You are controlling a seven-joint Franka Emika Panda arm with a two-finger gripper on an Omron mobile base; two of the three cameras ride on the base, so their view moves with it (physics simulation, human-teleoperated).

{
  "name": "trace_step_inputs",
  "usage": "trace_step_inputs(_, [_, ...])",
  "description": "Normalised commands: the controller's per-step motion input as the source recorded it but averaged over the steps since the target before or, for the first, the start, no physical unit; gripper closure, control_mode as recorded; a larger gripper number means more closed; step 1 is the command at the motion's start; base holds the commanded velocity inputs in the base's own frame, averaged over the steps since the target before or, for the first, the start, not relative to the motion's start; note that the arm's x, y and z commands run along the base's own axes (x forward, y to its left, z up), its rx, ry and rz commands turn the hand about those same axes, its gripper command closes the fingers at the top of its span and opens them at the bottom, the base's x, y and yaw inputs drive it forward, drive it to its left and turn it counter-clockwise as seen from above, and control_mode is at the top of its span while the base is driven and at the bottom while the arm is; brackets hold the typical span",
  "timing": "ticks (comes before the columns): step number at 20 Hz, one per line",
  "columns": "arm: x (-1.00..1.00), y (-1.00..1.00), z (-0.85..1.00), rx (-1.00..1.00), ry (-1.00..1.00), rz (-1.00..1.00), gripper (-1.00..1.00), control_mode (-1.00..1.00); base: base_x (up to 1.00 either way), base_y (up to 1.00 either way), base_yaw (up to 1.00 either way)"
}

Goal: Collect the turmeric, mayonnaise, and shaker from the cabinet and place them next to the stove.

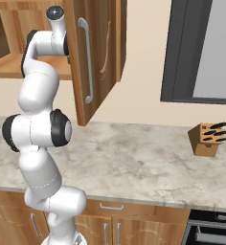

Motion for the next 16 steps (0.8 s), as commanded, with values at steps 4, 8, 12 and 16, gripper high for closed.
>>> trace_step_inputs(4, [0.00,0.00,0.00,0.00,0.00,0.00,1.00,-1.00,0.00,0.00,0.00])
trace_step_inputs(8, [-0.07,0.03,0.00,0.00,-0.02,0.00,1.00,-1.00,0.00,0.00,0.00])
trace_step_inputs(12, [-0.06,0.27,0.00,0.00,0.00,0.00,1.00,-1.00,0.00,0.00,0.00])
trace_step_inputs(16, [-0.05,0.16,0.00,0.00,0.00,0.00,1.00,-1.00,0.00,0.00,0.00])
